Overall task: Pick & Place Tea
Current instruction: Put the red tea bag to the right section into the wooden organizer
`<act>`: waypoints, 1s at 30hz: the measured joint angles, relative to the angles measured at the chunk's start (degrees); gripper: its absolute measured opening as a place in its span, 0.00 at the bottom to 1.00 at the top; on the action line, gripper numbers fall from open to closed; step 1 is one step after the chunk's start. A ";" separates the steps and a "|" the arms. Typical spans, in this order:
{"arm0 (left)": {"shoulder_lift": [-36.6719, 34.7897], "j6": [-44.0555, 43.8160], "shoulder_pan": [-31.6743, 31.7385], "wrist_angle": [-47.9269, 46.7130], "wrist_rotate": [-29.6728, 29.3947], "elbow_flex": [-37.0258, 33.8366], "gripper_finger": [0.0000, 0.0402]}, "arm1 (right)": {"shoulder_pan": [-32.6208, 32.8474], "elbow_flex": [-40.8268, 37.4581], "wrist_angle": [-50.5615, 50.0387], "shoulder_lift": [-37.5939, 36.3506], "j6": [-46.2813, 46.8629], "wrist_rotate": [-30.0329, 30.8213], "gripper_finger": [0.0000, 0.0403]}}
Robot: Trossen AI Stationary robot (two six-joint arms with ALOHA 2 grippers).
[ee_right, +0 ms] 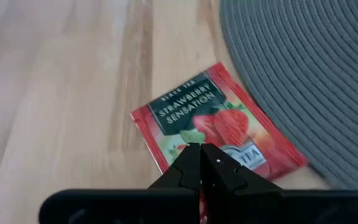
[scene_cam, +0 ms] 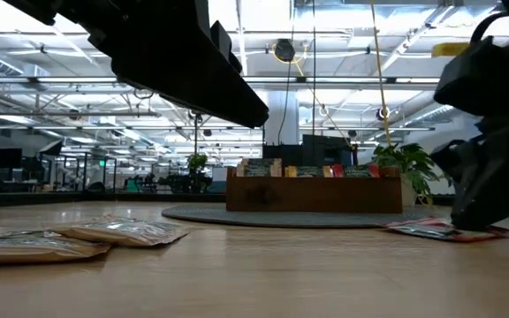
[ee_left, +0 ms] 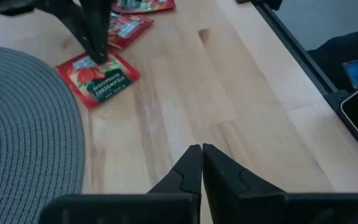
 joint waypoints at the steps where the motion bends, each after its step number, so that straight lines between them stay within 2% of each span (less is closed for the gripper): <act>1: 0.00 -0.14 0.00 0.01 0.11 0.00 0.05 | -0.40 0.04 1.52 1.12 -0.38 -0.73 0.00; 5: 0.88 -1.22 0.00 0.21 0.78 0.00 0.05 | -3.76 0.20 10.69 5.96 -3.81 -5.40 0.00; 9: 2.89 -1.49 0.02 2.28 4.22 0.00 0.05 | -6.87 0.13 17.84 8.58 -4.57 -10.67 0.00; 15: 5.44 -1.38 1.04 7.07 6.09 0.04 0.05 | -7.54 -0.03 21.91 9.15 -4.68 -10.74 0.00; 18: 6.64 -3.28 2.17 6.64 10.63 0.04 0.05 | -7.30 -0.13 28.36 9.32 -9.63 -12.76 0.00; 21: 7.57 -4.15 2.85 7.47 11.13 0.01 0.05 | -6.62 -0.02 33.69 8.35 -14.06 -15.07 0.00; 25: 8.59 -1.97 3.35 12.07 9.24 0.00 0.05 | -5.97 -0.04 31.44 4.51 -19.59 -14.23 0.00; 28: 9.58 0.36 3.55 16.05 7.26 0.00 0.05 | -6.56 0.04 22.40 0.99 -20.21 -9.16 0.00; 30: 10.01 0.56 3.60 17.10 7.16 0.02 0.05 | -7.56 0.00 16.47 0.61 -16.75 -6.34 0.00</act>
